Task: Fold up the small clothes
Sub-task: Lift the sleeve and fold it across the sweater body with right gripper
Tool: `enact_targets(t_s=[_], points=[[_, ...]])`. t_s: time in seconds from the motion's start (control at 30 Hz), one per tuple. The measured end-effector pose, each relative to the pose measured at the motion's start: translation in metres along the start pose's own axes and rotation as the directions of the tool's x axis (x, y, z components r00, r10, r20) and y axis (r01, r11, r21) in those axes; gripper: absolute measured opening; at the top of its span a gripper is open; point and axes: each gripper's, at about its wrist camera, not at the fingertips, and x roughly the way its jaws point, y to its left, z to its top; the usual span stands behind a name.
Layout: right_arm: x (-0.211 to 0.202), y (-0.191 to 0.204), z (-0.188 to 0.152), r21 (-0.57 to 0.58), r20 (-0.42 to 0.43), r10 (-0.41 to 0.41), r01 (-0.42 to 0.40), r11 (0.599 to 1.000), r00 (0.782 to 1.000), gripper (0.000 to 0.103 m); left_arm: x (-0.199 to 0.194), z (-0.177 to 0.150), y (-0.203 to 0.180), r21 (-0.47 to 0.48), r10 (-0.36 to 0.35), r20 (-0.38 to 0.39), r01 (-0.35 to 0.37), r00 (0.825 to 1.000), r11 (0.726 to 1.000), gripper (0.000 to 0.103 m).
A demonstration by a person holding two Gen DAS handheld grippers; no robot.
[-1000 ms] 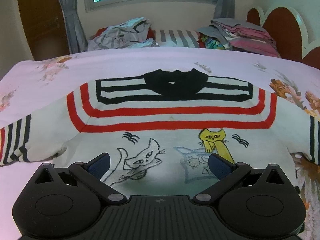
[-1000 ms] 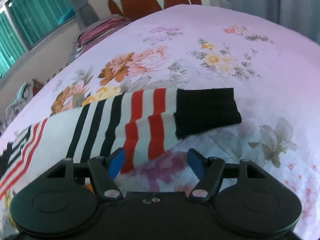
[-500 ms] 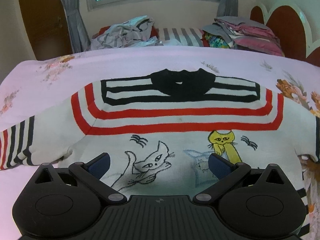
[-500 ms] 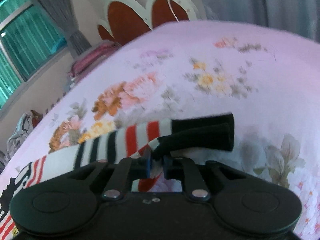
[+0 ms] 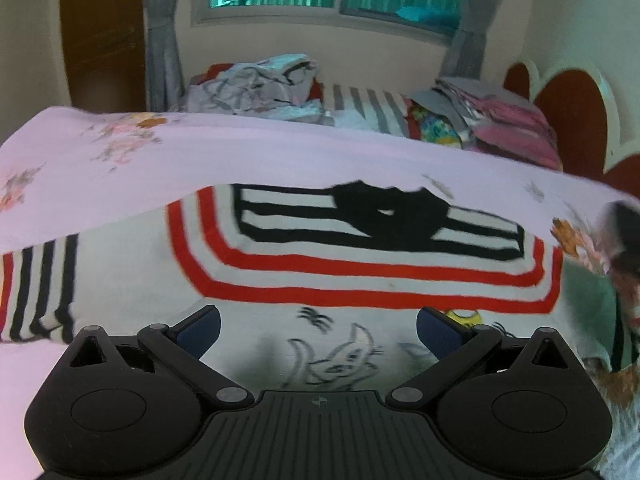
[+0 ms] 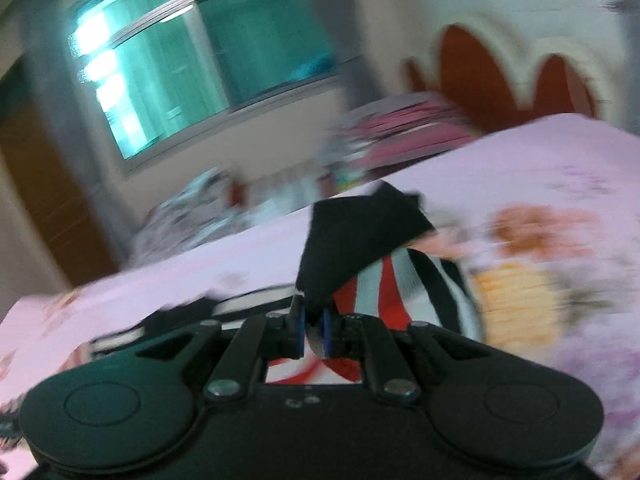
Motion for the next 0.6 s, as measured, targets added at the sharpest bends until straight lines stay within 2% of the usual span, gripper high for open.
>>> enact_targets(t_s=[0.07, 0.17, 0.27, 0.3, 0.43, 0.6], points=[[0.021, 0.029, -0.013, -0.041, -0.051, 0.044, -0.046, 0.998, 0.998, 0.008, -0.001, -0.002, 0.014, -0.03, -0.001, 0.002, 0.001, 1.0, 1.0, 0.103], [0.053, 0.06, -0.039, -0.055, -0.165, 0.098, -0.108, 0.993, 0.981, 0.009, 0.002, -0.007, 0.032, -0.061, -0.012, -0.016, 0.011, 1.0, 0.998, 0.103], [0.075, 0.077, -0.058, -0.073, -0.248, 0.11, -0.131, 0.989, 0.963, 0.018, 0.008, -0.011, 0.042, -0.092, -0.063, -0.045, 0.059, 0.997, 0.994, 0.103], [0.079, 0.078, -0.061, -0.06, -0.266, 0.118, -0.139, 0.988, 0.957, 0.024, 0.011, -0.012, 0.043, -0.1, -0.084, -0.059, 0.078, 0.995, 0.992, 0.103], [0.06, 0.081, -0.059, -0.06, -0.246, 0.131, -0.15, 0.987, 0.96, 0.031, 0.027, -0.015, 0.034, -0.121, -0.165, -0.119, 0.15, 0.979, 0.981, 0.103], [0.017, 0.052, -0.056, -0.129, -0.184, 0.022, -0.047, 0.991, 0.983, 0.042, 0.055, -0.021, 0.005, -0.167, -0.324, -0.172, 0.296, 0.931, 0.94, 0.103]])
